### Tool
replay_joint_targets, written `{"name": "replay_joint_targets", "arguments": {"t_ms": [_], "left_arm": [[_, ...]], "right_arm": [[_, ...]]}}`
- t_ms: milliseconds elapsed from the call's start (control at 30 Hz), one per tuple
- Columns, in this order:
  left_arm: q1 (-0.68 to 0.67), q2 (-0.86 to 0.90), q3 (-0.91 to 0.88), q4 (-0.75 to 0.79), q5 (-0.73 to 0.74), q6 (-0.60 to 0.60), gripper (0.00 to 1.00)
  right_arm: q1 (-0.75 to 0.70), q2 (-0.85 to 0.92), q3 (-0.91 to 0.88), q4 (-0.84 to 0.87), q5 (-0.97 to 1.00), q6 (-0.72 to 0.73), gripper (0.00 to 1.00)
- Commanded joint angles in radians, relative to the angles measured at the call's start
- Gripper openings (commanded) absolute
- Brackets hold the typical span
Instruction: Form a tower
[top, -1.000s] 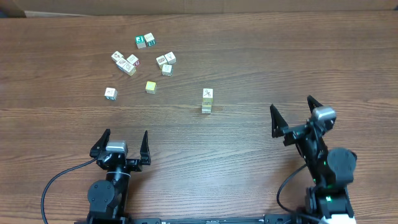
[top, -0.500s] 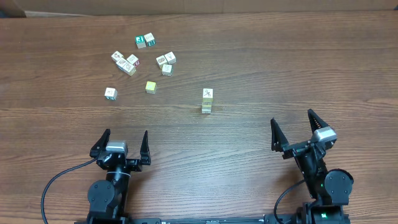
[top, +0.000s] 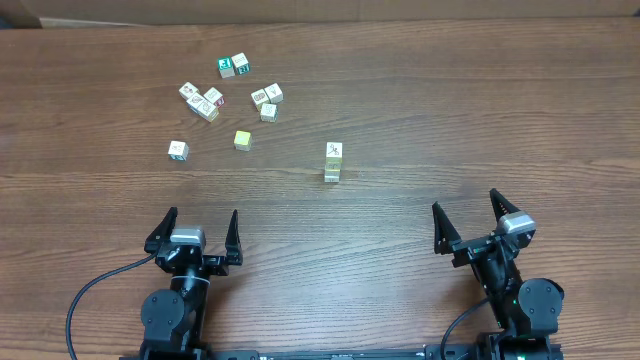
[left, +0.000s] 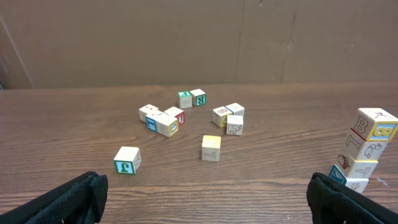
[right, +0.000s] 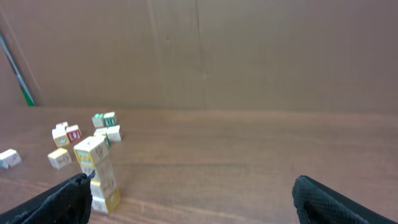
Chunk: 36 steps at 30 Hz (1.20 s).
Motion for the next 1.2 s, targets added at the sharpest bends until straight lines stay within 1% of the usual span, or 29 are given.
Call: {"name": "replay_joint_targets", "arguments": {"t_ms": [0, 100, 467, 1167], "left_arm": [[0.007, -0.012, -0.003, 0.002, 0.014, 0.016, 0.99], [0.007, -0.012, -0.003, 0.002, 0.014, 0.016, 0.99], [0.007, -0.012, -0.003, 0.002, 0.014, 0.016, 1.0], [0.007, -0.012, -0.003, 0.002, 0.014, 0.016, 0.99]], "right_arm": [[-0.008, -0.024, -0.011, -0.046, 0.013, 0.006, 1.0], [-0.008, -0.038, -0.011, -0.102, 0.013, 0.006, 1.0], [-0.008, -0.111, -0.011, -0.097, 0.016, 0.006, 1.0], [-0.008, -0.11, -0.011, -0.097, 0.016, 0.006, 1.0]]}}
